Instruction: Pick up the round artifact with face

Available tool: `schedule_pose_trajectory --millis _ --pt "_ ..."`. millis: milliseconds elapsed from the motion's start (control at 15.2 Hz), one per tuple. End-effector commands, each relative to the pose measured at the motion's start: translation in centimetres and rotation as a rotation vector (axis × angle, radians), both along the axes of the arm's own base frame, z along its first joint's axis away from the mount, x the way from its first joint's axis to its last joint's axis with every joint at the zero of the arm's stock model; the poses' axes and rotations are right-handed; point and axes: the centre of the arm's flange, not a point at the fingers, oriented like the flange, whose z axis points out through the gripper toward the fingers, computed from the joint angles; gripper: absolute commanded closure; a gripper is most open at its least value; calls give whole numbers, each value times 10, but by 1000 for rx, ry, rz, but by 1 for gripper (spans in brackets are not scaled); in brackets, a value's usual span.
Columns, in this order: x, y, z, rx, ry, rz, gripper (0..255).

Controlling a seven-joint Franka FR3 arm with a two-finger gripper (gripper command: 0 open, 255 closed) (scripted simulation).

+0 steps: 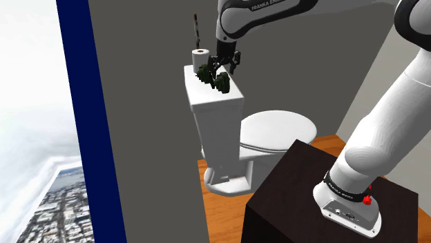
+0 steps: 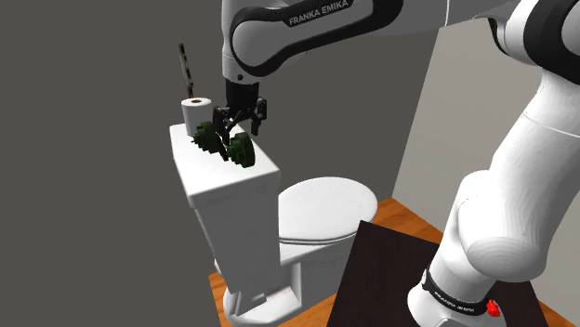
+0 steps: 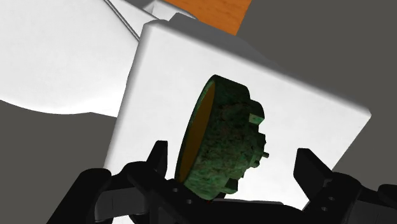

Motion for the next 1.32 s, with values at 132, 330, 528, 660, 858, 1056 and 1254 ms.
schedule_pose_trajectory --millis 132,330,528,660,858,1056,1254 --pt "2 0 -21 0 -1 -1 0" --pt "2 0 -25 0 -1 -1 255" --pt "2 0 -24 0 -1 -1 255" --pt "2 0 -24 0 -1 -1 255" --pt "2 0 -24 0 -1 -1 255" --pt "2 0 -14 0 -1 -1 255" --pt "2 0 2 0 -1 -1 255"
